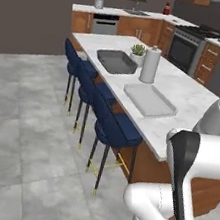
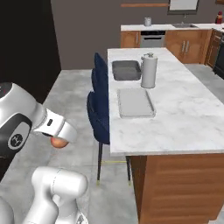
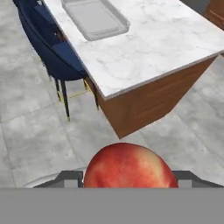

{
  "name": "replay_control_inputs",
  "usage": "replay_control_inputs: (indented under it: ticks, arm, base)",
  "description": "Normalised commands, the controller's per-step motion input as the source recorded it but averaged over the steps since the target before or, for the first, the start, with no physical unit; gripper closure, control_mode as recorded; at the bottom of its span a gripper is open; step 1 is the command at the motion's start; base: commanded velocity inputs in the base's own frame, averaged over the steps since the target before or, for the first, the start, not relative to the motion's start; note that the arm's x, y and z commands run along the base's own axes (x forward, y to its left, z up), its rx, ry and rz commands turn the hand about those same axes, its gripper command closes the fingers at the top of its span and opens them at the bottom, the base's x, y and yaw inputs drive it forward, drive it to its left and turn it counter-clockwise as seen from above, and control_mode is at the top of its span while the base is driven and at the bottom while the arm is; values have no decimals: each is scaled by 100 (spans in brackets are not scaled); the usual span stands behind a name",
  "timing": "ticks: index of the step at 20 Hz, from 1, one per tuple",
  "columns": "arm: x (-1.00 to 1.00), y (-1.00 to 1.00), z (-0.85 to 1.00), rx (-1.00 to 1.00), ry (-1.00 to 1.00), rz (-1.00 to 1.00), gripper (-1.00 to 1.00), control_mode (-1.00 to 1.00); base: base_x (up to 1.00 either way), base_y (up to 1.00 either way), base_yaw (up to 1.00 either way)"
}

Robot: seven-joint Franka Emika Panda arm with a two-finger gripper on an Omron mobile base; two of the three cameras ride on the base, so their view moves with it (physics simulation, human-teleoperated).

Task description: Place the cold items (onion and peach) from the fridge in one tupperware on the dining counter. Place the warm items (hot dog and kebab skewer) in the stove area in another tupperware.

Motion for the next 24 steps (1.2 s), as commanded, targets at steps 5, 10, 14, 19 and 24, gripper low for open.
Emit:
replay_control_inputs:
  ticks: [5, 10, 14, 19, 24]
  arm:
    - [0, 0, 0, 0, 0, 0, 100, 100]
    - [0, 0, 0, 0, 0, 0, 100, 100]
    - [0, 0, 0, 0, 0, 0, 100, 100]
    - [0, 0, 0, 0, 0, 0, 100, 100]
    - [0, 0, 0, 0, 0, 0, 100, 100]
  base:
    - [59, 100, -54]
    - [56, 100, -55]
    - [55, 100, -56]
    - [55, 100, -67]
    - [55, 99, -69]
